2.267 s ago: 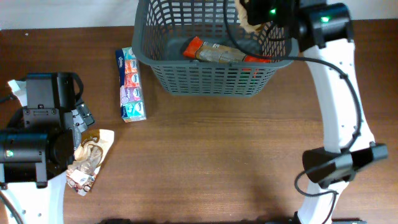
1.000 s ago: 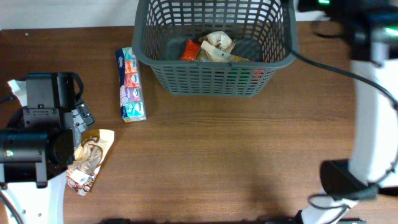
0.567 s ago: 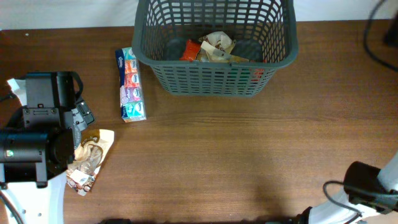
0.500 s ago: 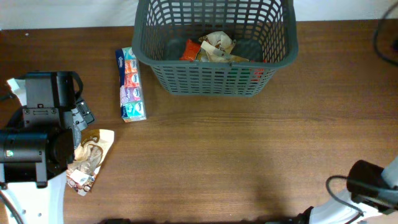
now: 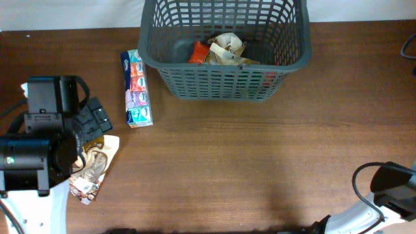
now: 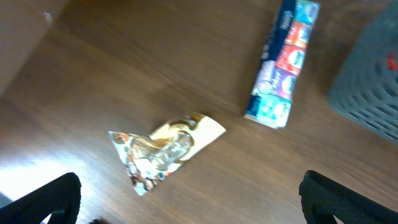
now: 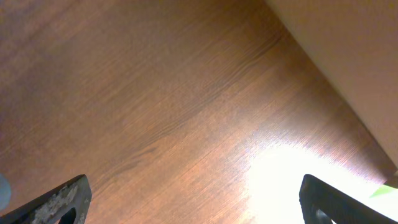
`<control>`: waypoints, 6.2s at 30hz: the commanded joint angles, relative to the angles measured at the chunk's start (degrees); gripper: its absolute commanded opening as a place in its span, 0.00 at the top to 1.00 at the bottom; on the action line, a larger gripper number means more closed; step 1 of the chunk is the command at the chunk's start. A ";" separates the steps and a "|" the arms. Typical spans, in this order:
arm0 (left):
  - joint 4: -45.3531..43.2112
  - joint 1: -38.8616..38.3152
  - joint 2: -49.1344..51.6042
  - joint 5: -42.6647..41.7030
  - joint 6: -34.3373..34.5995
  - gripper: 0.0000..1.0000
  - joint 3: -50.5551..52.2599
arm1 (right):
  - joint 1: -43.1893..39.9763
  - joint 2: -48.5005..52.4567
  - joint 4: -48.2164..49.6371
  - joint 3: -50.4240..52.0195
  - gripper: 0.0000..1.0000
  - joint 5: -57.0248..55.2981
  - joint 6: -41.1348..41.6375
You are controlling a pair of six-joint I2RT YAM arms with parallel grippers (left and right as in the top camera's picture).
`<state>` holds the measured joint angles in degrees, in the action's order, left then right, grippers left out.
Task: Pack container
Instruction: 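Move the left gripper over the tissue-pack strip, then close the left gripper on the tissue-pack strip, then lift the tissue strip and carry it over the basket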
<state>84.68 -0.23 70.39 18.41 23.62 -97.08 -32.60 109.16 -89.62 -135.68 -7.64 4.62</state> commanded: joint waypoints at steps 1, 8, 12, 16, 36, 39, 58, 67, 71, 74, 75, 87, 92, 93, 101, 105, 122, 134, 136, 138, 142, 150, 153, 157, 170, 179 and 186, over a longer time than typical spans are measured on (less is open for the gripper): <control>-0.85 0.28 -0.17 -4.59 -1.16 0.00 -0.50 | -0.04 0.28 0.02 0.90 0.01 0.55 0.76; -3.45 0.31 6.40 -25.44 -25.42 0.00 -0.50 | -0.04 0.28 0.02 0.90 0.01 0.55 0.76; -4.76 0.31 11.50 -21.68 -25.42 0.00 -0.50 | -0.04 0.28 0.02 0.90 0.01 0.55 0.76; -7.04 0.44 15.80 -21.59 -27.23 0.01 -0.50 | -0.04 0.28 0.02 0.90 0.01 0.57 0.76; -19.06 6.40 32.81 -23.76 -18.86 0.00 -0.50 | -0.04 0.28 0.02 0.90 0.01 0.55 0.76; -20.22 6.38 34.69 -25.27 -18.88 0.00 -0.50 | -0.04 0.28 0.02 0.90 0.01 0.55 0.76; -23.43 4.50 48.74 -22.08 -22.38 0.01 -0.50 | -0.04 0.28 0.02 0.90 0.01 0.57 0.76; -25.97 1.46 49.27 -18.99 -22.34 0.00 -0.50 | -0.04 0.28 0.02 0.90 0.01 0.57 0.76; -25.99 1.46 51.12 -18.99 -21.46 0.00 -0.50 | -0.04 0.28 0.02 0.90 0.01 0.57 0.76; -26.03 1.51 52.46 -18.99 -21.49 0.01 -0.50 | -0.04 0.28 0.02 0.90 0.01 0.55 0.76; -26.05 1.51 52.78 -18.97 -21.49 0.00 -0.50 | -0.04 0.28 0.02 0.90 0.01 0.57 0.76; -26.88 1.49 56.96 -19.04 -21.49 0.00 -0.48 | -0.04 0.28 0.02 0.90 0.01 0.57 0.76; -27.08 1.51 57.42 -19.04 -21.51 0.00 -0.48 | -0.04 0.28 0.02 0.90 0.01 0.57 0.76; -27.08 1.49 57.44 -19.04 -21.51 0.00 -0.48 | -0.04 0.28 0.02 0.90 0.01 0.57 0.76; -27.08 1.51 57.53 -18.99 -21.49 0.98 -0.48 | -0.04 0.28 0.02 0.90 0.01 0.55 0.76; -27.45 1.53 57.53 -18.97 -21.49 0.98 -0.59 | -0.04 0.28 0.02 0.90 0.01 0.57 0.76; -10.69 18.12 51.06 -17.27 -10.78 0.98 -28.59 | -0.04 0.28 0.02 0.90 0.01 0.57 0.76; -10.45 8.26 31.41 -20.74 -15.02 0.98 -45.66 | -0.04 0.28 0.02 0.90 0.01 0.57 0.76; -13.92 4.28 28.22 -22.18 -17.31 0.98 -45.90 | -0.04 0.28 0.02 0.90 0.01 0.57 0.76; -17.31 0.00 25.59 -24.26 -21.07 0.98 -45.90 | -0.04 0.28 0.02 0.90 0.01 0.57 0.76; -21.03 -7.37 23.61 -27.52 -27.08 0.98 -45.90 | -0.04 0.28 0.02 0.90 0.01 0.57 0.76; -21.14 -13.88 28.22 -36.74 -32.79 0.98 -45.46 | -0.04 0.28 0.02 0.90 0.01 0.55 0.76; -21.24 -13.99 31.45 -42.34 -34.99 0.98 -45.46 | -0.04 0.28 0.02 0.90 0.01 0.57 0.76; -22.05 -13.99 36.48 -45.11 -37.00 0.98 -45.46 | -0.04 0.28 0.02 0.90 0.01 0.55 0.76; -21.73 -14.03 50.29 -45.64 -36.11 0.98 -45.46 | -0.04 0.28 0.02 0.90 0.01 0.57 0.76; -19.17 -14.03 55.78 -45.59 -36.11 0.98 -45.46 | -0.04 0.28 0.02 0.90 0.01 0.55 0.76; -17.75 -13.99 58.16 -45.38 -36.13 0.98 -45.40 | -0.04 0.28 0.02 0.90 0.01 0.57 0.76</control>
<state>66.89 -14.09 127.92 -25.34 -11.57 -142.15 -32.60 109.16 -89.60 -135.09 -7.44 4.75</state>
